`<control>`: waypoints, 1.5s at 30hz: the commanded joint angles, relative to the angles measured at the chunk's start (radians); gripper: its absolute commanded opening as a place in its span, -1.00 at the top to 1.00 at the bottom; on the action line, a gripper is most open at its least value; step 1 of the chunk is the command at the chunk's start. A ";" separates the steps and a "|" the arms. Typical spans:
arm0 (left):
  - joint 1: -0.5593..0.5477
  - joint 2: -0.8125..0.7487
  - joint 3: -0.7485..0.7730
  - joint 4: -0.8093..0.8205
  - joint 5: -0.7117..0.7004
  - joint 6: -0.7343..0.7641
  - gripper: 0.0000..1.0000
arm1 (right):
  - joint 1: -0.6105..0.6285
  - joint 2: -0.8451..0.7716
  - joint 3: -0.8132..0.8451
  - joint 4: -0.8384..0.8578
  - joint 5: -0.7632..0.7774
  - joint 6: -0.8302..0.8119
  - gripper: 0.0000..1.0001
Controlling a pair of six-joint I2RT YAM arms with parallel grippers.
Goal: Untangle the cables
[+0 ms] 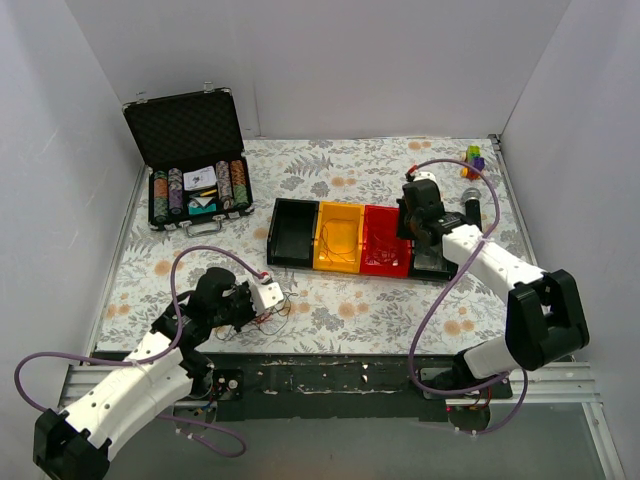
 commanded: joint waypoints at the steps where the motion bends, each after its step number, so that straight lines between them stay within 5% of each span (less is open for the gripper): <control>1: 0.007 0.003 0.008 0.010 0.024 -0.005 0.88 | 0.003 0.008 -0.002 0.005 0.005 0.006 0.97; 15: 0.010 0.014 0.080 0.010 0.075 -0.031 0.60 | 0.034 0.207 0.168 -0.118 0.105 0.010 0.97; 29: 0.010 0.014 0.118 0.016 0.063 -0.071 0.42 | 0.037 0.041 0.325 -0.220 0.148 -0.011 0.04; 37: 0.010 -0.016 0.014 0.055 -0.068 -0.108 0.37 | 0.198 -0.065 0.320 -0.266 0.174 -0.048 -0.21; 45: 0.013 -0.012 0.009 0.108 -0.092 -0.191 0.36 | 0.406 -0.096 0.210 -0.135 0.036 -0.037 -0.23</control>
